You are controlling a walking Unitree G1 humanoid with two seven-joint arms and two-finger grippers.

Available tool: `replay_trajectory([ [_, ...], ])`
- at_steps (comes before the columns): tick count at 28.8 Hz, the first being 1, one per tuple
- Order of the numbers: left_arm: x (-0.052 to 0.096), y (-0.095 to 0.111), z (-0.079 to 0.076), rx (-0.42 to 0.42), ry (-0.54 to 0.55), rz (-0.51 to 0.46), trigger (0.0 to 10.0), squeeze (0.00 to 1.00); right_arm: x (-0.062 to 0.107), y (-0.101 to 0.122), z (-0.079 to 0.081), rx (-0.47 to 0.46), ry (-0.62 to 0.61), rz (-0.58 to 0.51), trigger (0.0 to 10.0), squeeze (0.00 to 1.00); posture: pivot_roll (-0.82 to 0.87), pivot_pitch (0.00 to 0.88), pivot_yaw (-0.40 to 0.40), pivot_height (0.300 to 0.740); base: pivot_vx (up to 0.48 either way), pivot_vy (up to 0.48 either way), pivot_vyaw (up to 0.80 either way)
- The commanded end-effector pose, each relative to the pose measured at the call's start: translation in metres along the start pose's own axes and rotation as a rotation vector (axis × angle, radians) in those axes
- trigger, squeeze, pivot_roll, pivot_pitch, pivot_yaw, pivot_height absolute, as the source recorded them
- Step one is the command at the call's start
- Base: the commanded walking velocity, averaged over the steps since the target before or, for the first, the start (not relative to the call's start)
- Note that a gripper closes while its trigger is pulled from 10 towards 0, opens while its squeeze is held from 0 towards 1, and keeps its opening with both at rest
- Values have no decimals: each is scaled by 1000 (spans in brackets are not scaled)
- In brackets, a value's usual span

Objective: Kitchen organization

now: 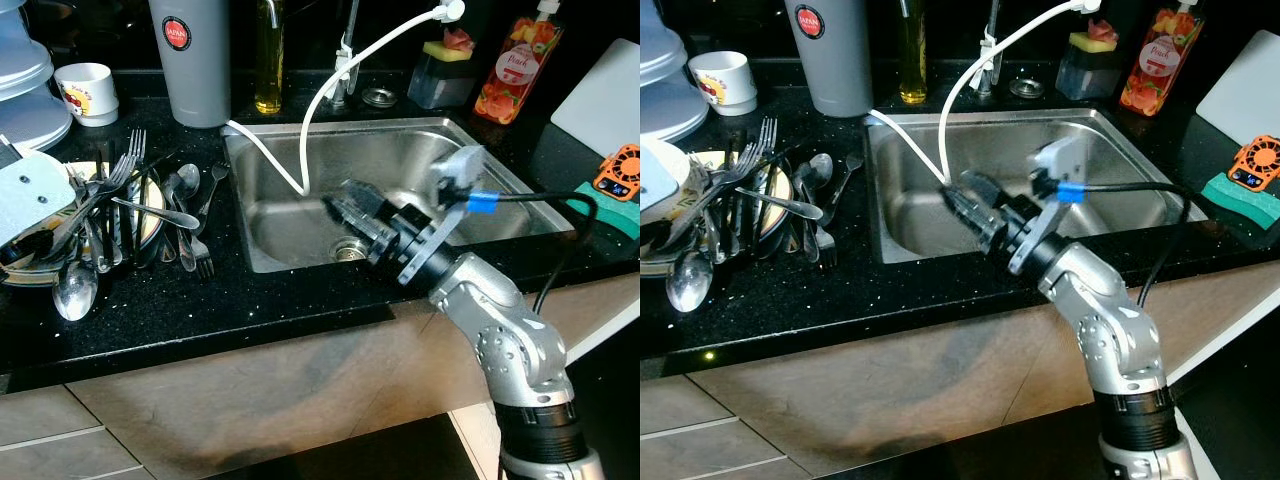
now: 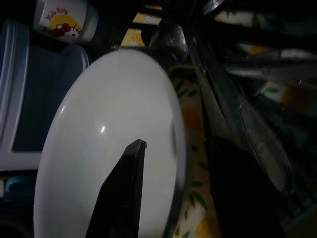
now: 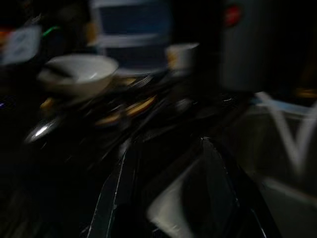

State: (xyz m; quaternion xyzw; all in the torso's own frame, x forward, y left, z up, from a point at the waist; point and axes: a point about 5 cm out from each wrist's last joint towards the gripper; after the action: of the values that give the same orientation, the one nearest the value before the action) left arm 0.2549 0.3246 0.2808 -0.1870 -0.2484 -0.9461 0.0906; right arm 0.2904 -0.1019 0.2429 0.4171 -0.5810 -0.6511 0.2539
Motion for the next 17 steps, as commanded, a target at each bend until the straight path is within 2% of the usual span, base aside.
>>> replay_trajectory([
  [1, 2, -4, 2, -36, -12, 36, 10000, 0, -1, 3, 4, 28, 30, 7, 10000, 0, 146, 43, -55, 740, 0, 0, 0],
  [6, -4, -13, 0, -68, -17, 77, 10000, 0, -2, 0, 4, 70, 70, 52, 10000, 0, 147, 29, -54, 740, 0, 0, 0],
  [7, -6, -14, -2, -67, -20, 78, 9490, 0, -1, -1, 4, 73, 72, 55, 10000, 0, 147, 29, -54, 740, 0, 0, 0],
  [8, -7, -14, -2, -67, -23, 77, 9490, 0, -1, -1, 4, 76, 75, 58, 10000, 0, 147, 29, -54, 740, 0, 0, 0],
  [9, -9, -14, -4, -71, -24, 74, 2235, 0, 0, -1, 5, 76, 80, 56, 10000, 0, 147, 29, -54, 740, 0, 0, 0],
  [10, -12, -14, -3, -82, -13, 72, 0, 0, 0, -2, 4, 75, 78, 53, 10000, 0, 138, 15, -55, 740, 0, 0, 0],
  [12, -12, -14, -3, -87, -9, 70, 0, 0, 0, -2, 4, 76, 77, 53, 10000, 0, 138, 15, -55, 740, 0, 0, 0],
  [14, -10, -8, 2, -142, 4, 54, 0, 0, 1, -1, 2, 76, 67, 47, 10000, 0, 137, 16, -54, 740, 0, 0, 0],
  [17, -9, -6, 3, -157, 5, 49, 0, 0, 2, -1, 2, 76, 65, 45, 10000, 0, 137, 16, -54, 740, 0, 0, 0],
])
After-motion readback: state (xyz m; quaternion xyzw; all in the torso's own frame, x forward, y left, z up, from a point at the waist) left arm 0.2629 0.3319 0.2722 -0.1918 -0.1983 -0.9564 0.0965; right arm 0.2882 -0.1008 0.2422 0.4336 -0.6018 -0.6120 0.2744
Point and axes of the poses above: a point about 5 cm out from each wrist's last joint towards the gripper, its own x axis pointing back from the gripper into the wrist, its own y axis along the axis of the wrist's last joint, z = x × y, and after that the axes turned 1 degree about -x, right-handed
